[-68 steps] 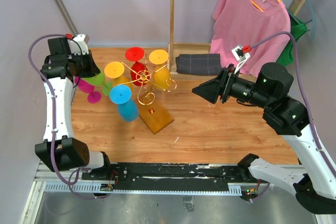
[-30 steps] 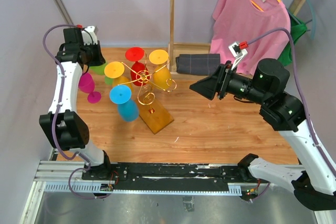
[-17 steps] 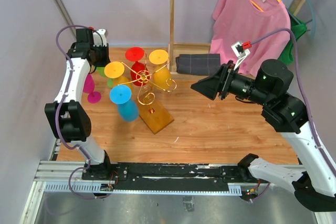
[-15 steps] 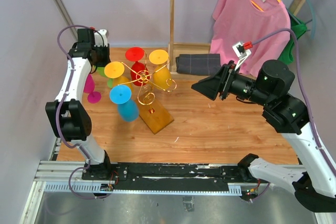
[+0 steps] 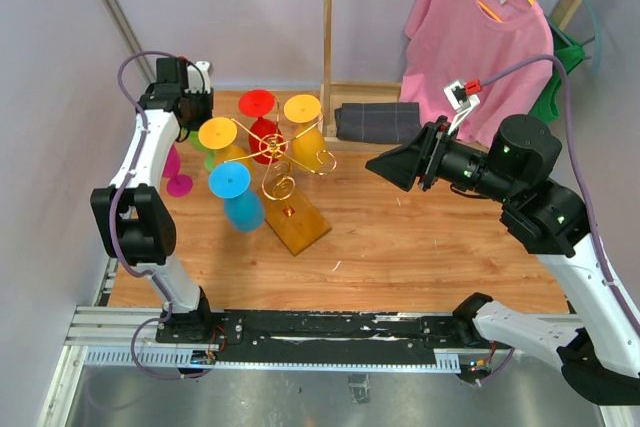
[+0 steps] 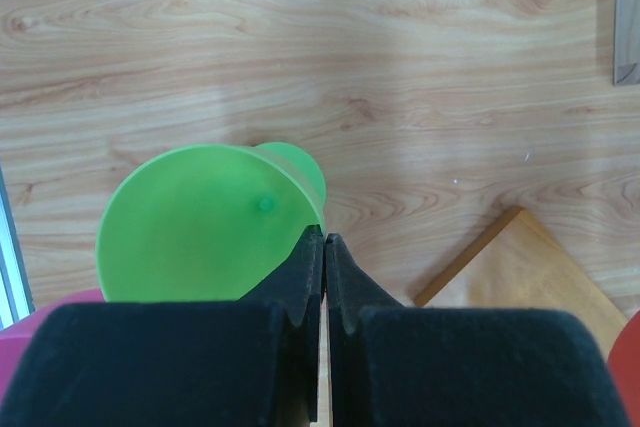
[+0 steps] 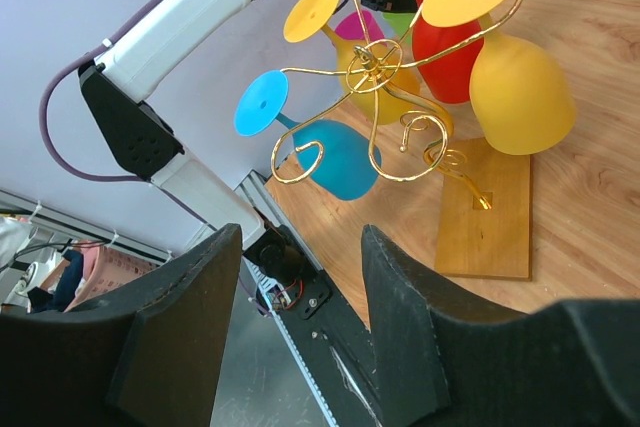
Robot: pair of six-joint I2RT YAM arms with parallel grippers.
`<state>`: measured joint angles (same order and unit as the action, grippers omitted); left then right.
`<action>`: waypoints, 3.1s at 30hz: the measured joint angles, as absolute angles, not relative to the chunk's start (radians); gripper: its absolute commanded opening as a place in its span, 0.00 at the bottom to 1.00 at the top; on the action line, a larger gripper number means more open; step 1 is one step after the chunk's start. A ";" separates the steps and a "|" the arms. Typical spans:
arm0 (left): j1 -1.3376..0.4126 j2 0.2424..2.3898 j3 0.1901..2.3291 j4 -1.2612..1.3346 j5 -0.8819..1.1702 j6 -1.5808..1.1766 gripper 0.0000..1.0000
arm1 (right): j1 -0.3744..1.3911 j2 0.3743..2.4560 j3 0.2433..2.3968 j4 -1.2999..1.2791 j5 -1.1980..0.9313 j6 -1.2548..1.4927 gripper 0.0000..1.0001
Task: Take the wine glass off the wine glass rack
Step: Place the wine glass at the center of the board, then pick up the wine glass from the wine rack.
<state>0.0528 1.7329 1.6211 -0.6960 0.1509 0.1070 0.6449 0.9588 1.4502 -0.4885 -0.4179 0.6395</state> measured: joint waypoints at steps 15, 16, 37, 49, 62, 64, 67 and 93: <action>0.050 1.718 1.539 -0.669 0.139 0.108 0.02 | 0.645 0.957 1.450 -0.490 -0.417 0.640 0.52; 0.050 1.718 1.539 -0.669 0.139 0.108 0.05 | 0.645 0.956 1.450 -0.490 -0.417 0.640 0.52; 0.050 1.704 1.571 -0.691 0.136 0.113 0.68 | 0.645 0.949 1.450 -0.491 -0.416 0.640 0.52; 0.050 1.650 1.684 -0.720 0.154 0.108 0.70 | 0.645 0.973 1.450 -0.492 -0.416 0.644 0.80; 0.050 1.482 1.709 -0.739 0.129 0.097 0.87 | 0.645 1.081 1.516 -0.535 -0.415 0.638 0.88; 0.050 1.453 1.724 -0.739 0.121 0.098 0.87 | 0.645 1.100 1.534 -0.552 -0.414 0.636 0.88; 0.050 1.419 1.746 -0.740 0.107 0.097 0.88 | 0.641 1.148 1.593 -0.589 -0.414 0.628 0.87; 0.050 1.266 1.735 -0.745 0.134 0.032 0.93 | 0.313 1.685 1.921 -0.280 -0.851 1.105 0.57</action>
<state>0.0498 1.2655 1.7348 -0.7448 0.1345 0.0319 0.3134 1.6848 1.9213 -0.2802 -0.8509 1.1053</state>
